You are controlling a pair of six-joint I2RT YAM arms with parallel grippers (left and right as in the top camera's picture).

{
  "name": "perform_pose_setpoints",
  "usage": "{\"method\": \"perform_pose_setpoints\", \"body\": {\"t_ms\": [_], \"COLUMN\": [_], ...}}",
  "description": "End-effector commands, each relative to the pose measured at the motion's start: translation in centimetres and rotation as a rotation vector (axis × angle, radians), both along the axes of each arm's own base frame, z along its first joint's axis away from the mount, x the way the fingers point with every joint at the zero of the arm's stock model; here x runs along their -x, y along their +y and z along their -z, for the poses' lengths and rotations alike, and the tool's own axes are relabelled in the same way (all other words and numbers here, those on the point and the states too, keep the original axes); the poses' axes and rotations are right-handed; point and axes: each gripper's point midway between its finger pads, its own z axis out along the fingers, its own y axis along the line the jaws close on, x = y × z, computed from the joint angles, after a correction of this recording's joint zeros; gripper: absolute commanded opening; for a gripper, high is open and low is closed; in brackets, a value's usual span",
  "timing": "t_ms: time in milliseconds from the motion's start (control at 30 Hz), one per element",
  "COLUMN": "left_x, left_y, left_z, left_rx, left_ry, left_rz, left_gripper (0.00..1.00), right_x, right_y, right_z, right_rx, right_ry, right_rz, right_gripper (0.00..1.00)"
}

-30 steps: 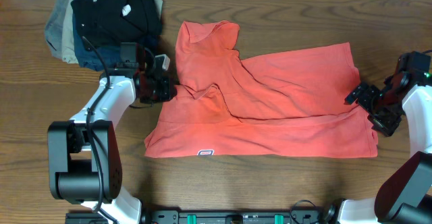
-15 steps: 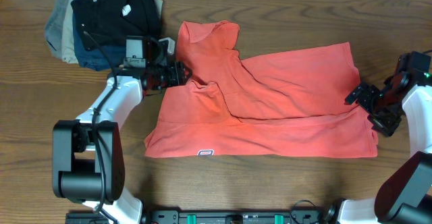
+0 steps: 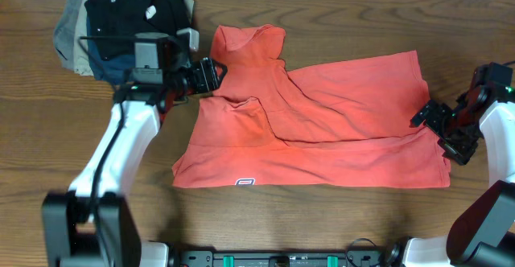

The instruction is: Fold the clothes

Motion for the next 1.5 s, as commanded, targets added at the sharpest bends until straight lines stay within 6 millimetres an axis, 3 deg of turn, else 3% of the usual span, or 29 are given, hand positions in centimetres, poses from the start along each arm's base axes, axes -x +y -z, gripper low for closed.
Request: {"method": "perform_pose_setpoints", "body": {"t_ms": [0,100,200,300,367,500,667,833,1000,1267,1467], "left_x": [0.6,2.6,6.1,8.6,9.3,8.9,8.0,5.8,2.8,-2.1,-2.3], "left_y": [0.1,-0.3,-1.1,-2.0,-2.6,-1.9,-2.0,-2.0,-1.1,-1.9,-2.5], "left_z": [-2.2,-0.4,2.8,5.1,6.3,9.6,12.5,14.1,14.4,11.8,9.1], "left_rx": [0.009,0.001,-0.018,-0.037,-0.049,-0.116,-0.106,-0.095,-0.134,-0.121,-0.083], "left_ry": [-0.023,0.094,0.291,0.431,0.482,0.59,0.65,0.599,0.477,0.207,0.157], "left_rz": [-0.002,0.01,0.038,0.071,0.085,-0.059,-0.119,-0.139,-0.181,-0.129,-0.109], "left_gripper": [0.63,0.62,0.48,0.47,0.47,0.47,0.47,0.47,0.44,0.43,0.43], "right_x": [0.1,0.1,-0.1,-0.4,-0.7,-1.0,-1.1,-1.2,-1.1,-1.3,-1.3], "right_y": [0.4,0.8,1.1,1.5,2.0,3.1,3.9,4.0,3.7,3.6,3.7], "right_z": [0.2,0.2,0.2,0.2,0.1,0.1,0.2,0.2,0.2,0.2,0.2], "right_rx": [0.001,0.001,0.002,0.003,0.0,-0.003,0.002,0.007,0.021,0.026,0.027], "right_ry": [0.009,0.008,0.006,-0.001,-0.009,-0.012,-0.009,-0.011,-0.006,-0.012,-0.013], "right_rz": [-0.04,-0.058,-0.071,-0.087,-0.102,-0.14,-0.174,-0.179,-0.179,-0.181,-0.199], "right_gripper": [0.99,0.99,0.99,0.99,0.99,0.99,0.99,0.99,0.99,0.99,0.99]}}
